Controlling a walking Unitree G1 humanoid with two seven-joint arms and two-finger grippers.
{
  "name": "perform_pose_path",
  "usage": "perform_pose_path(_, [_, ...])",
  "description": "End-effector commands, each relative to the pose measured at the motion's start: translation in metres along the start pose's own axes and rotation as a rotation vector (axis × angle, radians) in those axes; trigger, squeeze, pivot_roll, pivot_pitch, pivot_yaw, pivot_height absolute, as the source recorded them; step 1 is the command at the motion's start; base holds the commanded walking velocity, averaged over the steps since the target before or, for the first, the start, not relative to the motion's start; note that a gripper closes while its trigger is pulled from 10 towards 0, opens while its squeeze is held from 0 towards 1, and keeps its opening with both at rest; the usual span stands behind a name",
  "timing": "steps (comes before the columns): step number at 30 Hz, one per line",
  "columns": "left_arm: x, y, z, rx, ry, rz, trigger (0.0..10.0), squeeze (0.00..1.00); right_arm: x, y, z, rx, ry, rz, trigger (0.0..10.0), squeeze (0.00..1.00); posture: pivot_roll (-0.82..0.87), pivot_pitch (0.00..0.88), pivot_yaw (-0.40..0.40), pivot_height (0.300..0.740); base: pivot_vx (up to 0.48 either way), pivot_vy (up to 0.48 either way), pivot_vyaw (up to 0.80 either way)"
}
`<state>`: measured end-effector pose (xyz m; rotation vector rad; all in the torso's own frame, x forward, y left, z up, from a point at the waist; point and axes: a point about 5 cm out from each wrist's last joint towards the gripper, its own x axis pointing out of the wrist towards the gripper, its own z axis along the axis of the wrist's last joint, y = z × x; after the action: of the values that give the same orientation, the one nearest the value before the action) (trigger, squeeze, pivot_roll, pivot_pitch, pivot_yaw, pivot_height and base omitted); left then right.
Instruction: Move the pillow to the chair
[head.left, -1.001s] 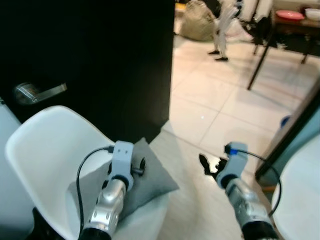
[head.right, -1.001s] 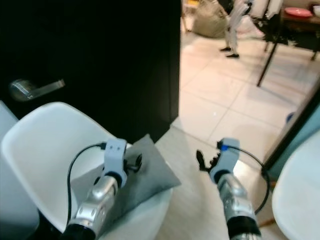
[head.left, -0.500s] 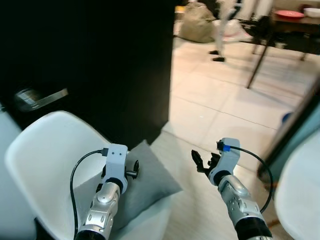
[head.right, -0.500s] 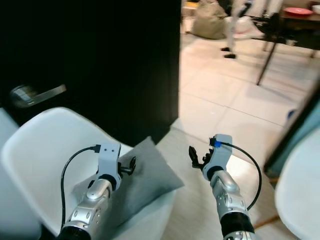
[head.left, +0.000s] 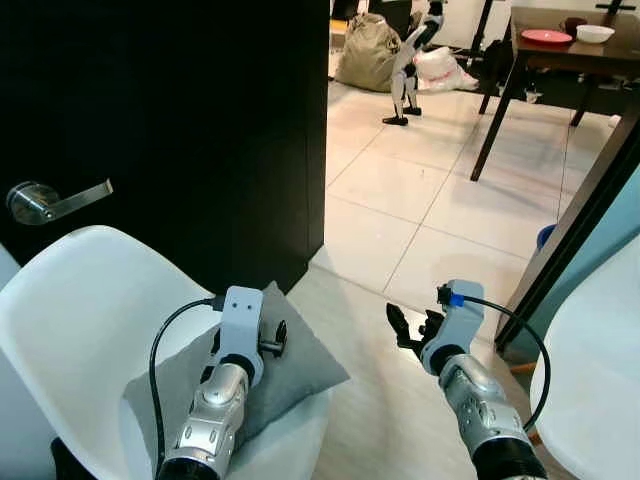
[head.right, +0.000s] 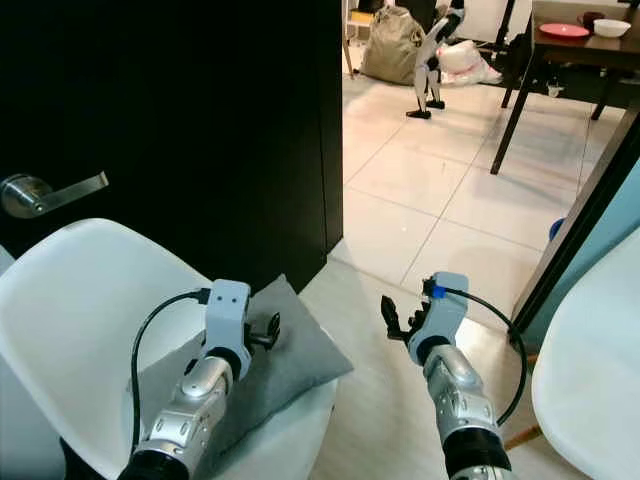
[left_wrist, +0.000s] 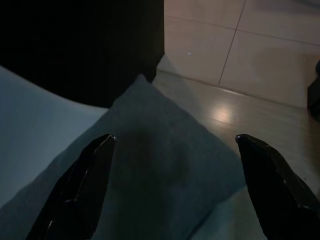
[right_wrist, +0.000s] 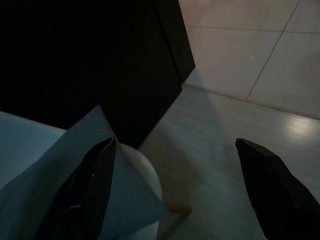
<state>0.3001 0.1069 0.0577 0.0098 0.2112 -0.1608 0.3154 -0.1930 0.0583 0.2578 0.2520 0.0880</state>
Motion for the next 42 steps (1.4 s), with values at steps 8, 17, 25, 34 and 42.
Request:
perform_pose_path(8, [-0.0025,0.0034,-0.0086,0.024,0.039,0.010,10.0,0.00,0.0004,0.0008,-0.0033,0.011,0.015,-0.005,10.0,0.00,-0.07,0.054,0.031,0.740,-0.366,0.000,0.00])
perform_pose_path(17, [-0.0023,0.0055,-0.0062,0.011,0.025,0.022,10.0,0.00,-0.0002,0.0006,-0.0035,0.008,0.013,-0.009,10.0,0.00,-0.08,0.055,0.032,0.740,-0.143,0.000,0.00])
perform_pose_path(25, [-0.0023,0.0053,-0.0065,0.012,0.026,0.023,10.0,0.00,-0.0001,0.0005,-0.0030,0.002,0.019,-0.004,10.0,0.00,-0.08,0.055,0.029,0.740,0.000,0.000,0.00])
perform_pose_path(34, [-0.0019,0.0053,-0.0059,0.011,0.024,0.020,10.0,0.00,0.0005,0.0001,-0.0048,0.000,0.040,-0.011,10.0,0.00,-0.08,0.055,0.030,0.740,0.000,0.000,-0.75])
perform_pose_path(42, [-0.0011,0.0033,-0.0062,0.011,0.025,0.008,10.0,0.00,0.0001,-0.0040,-0.0079,-0.016,0.061,-0.048,10.0,0.00,-0.08,0.053,0.032,0.740,0.000,0.000,-0.75])
